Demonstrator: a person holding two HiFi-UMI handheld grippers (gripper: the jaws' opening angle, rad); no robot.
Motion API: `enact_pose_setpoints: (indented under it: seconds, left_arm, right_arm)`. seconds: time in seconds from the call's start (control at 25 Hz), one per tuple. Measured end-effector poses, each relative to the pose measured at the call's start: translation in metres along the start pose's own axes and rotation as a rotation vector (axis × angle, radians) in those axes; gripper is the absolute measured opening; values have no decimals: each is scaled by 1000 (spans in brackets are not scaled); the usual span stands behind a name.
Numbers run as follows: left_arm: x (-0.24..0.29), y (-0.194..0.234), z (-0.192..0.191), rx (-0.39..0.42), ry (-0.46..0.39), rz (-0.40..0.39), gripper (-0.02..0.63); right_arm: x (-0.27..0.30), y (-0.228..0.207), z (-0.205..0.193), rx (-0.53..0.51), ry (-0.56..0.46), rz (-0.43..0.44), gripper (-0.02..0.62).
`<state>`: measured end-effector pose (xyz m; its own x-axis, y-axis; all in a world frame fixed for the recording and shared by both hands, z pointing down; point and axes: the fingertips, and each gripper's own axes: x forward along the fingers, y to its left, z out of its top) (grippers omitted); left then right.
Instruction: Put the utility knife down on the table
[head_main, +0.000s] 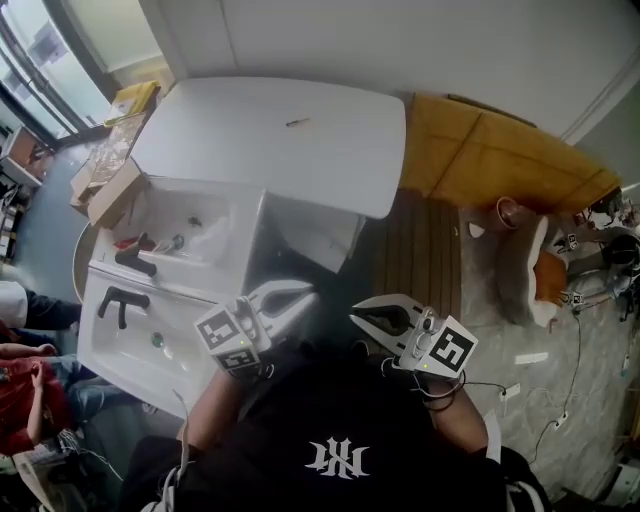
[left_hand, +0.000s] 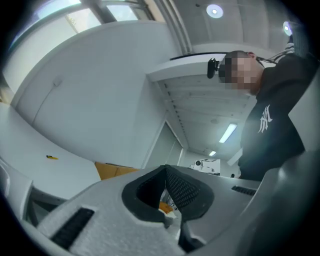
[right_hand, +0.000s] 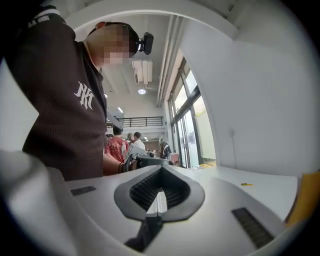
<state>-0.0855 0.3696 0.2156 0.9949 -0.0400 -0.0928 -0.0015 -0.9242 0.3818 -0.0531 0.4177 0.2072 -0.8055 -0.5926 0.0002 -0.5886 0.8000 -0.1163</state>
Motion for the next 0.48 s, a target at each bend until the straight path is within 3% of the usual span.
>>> enact_pose_setpoints:
  seconds: [0.16,0.36,0.48]
  left_arm:
    - [18,-11,-12,13,79,54,6]
    - [46,-27,-22,46,99,81,6]
    - [59,-34,-27,62,114,89,6]
  right_arm:
    - [-11,-3,0,30,-37,14,3]
    - [-37,-14,-12,155,-66,47,3]
    - [-51,-21,-17,158,-76,60,3]
